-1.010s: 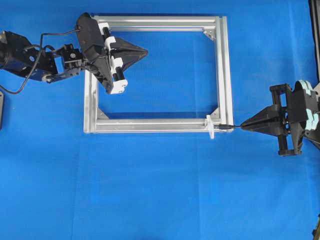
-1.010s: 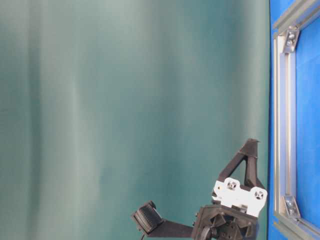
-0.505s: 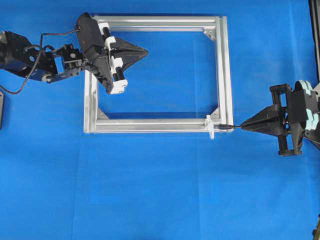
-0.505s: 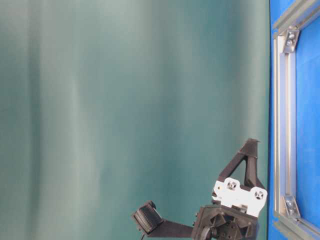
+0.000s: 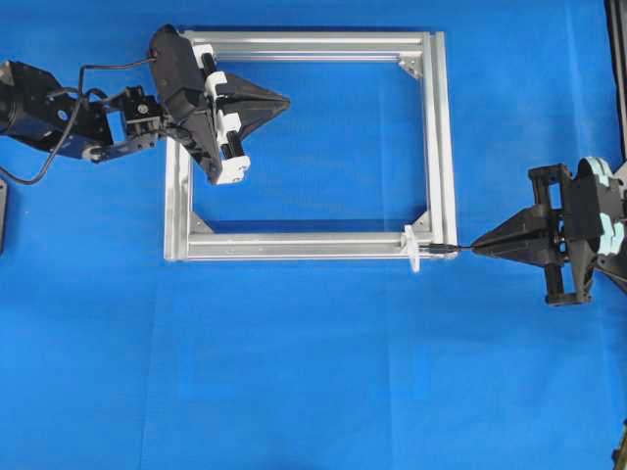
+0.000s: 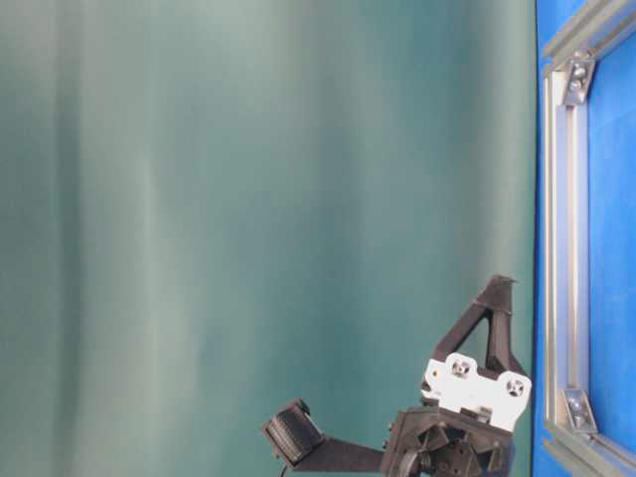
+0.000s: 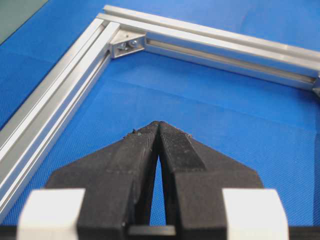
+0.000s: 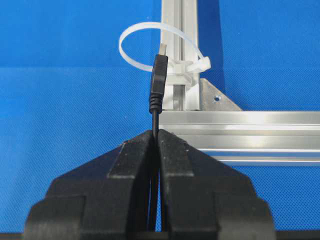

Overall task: Insert the wire through the string loop located on the right side.
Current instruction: 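Push the USB plug up through the white loop with the right gripper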

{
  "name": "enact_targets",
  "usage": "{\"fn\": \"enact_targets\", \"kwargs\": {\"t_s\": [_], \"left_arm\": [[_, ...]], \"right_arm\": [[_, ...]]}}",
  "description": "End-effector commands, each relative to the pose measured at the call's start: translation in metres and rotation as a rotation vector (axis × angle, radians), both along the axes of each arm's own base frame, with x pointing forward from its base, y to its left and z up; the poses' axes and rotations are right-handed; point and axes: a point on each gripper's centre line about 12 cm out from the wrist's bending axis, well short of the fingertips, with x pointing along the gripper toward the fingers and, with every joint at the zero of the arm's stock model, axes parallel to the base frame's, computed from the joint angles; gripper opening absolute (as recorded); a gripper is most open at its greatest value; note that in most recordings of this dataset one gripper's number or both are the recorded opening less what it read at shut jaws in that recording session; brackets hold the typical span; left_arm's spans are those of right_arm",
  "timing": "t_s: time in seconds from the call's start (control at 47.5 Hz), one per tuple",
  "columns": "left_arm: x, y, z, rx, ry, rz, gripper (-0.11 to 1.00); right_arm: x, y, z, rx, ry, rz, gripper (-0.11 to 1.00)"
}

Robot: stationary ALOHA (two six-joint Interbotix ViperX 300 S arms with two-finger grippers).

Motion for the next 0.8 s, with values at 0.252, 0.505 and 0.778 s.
{"fn": "enact_targets", "kwargs": {"t_s": [0.252,0.505,0.778], "left_arm": [[0.0031,-0.0006,0.0152,0.013,-0.049,-0.005,-0.01],[0.0035,-0.0005,0.0157,0.014,-0.050,-0.005,0.00],[0.0035,-0.0006,0.0157,0.015,-0.050,-0.006,0.00]], "right_arm": [[0.0033,0.0002,0.0027,0.001,-0.010,-0.003,-0.04],[0.0038,0.0001,0.0029,0.000,-0.011,-0.003,-0.04],[0.0080,0.0009,0.0050,0.000,-0.018,-0.004,-0.04]]}}
